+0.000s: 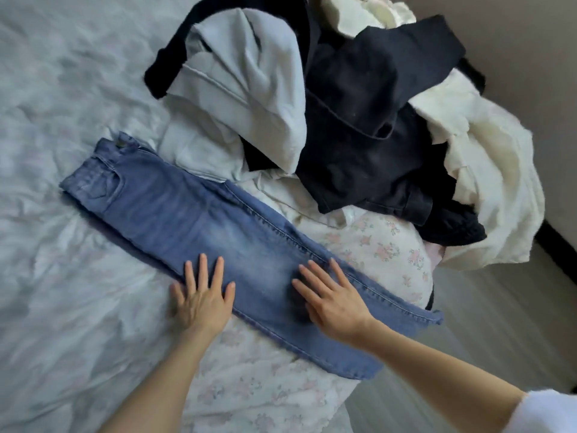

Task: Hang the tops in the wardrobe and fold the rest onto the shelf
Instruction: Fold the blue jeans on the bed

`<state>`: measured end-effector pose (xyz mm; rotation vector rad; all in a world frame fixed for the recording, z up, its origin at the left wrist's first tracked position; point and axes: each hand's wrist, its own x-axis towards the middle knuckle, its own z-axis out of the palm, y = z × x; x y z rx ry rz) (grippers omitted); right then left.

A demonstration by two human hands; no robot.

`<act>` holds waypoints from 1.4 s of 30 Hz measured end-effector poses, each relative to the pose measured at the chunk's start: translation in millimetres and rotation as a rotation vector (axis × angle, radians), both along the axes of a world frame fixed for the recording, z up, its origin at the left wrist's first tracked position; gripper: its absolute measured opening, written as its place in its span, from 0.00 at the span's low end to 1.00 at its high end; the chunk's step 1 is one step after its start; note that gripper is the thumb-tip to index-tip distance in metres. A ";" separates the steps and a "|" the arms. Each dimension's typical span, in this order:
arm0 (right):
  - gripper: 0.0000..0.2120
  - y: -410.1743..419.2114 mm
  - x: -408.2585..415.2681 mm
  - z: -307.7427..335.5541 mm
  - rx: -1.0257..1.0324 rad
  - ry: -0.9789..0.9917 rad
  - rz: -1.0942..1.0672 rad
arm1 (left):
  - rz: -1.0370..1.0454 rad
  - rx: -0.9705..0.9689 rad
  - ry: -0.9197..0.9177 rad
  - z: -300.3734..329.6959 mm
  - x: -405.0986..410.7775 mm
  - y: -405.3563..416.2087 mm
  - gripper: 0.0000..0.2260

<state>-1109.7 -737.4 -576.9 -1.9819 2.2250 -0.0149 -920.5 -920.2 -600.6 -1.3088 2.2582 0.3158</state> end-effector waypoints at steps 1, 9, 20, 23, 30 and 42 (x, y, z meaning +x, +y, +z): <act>0.23 -22.2 9.7 0.2 0.003 -0.043 0.040 | 0.037 -0.008 0.003 -2.1 4.5 -13.5 0.28; 0.31 -179.2 93.5 -28.6 0.205 -0.202 0.137 | 0.270 -0.172 0.311 -0.8 34.9 -137.5 0.28; 0.04 -239.4 129.8 -24.4 -0.289 -0.262 0.021 | 1.386 -0.146 1.155 -7.1 25.2 -239.6 0.25; 0.05 -237.2 128.3 -20.6 -0.288 -0.287 0.124 | 1.278 -0.202 1.106 -11.0 36.7 -239.7 0.21; 0.21 -259.2 106.5 -24.5 -0.006 -0.118 0.234 | 1.314 -0.075 0.789 -24.9 50.7 -249.7 0.20; 0.16 -313.9 86.6 1.9 0.208 -0.981 -0.453 | 0.990 -0.011 1.310 27.0 44.4 -241.3 0.09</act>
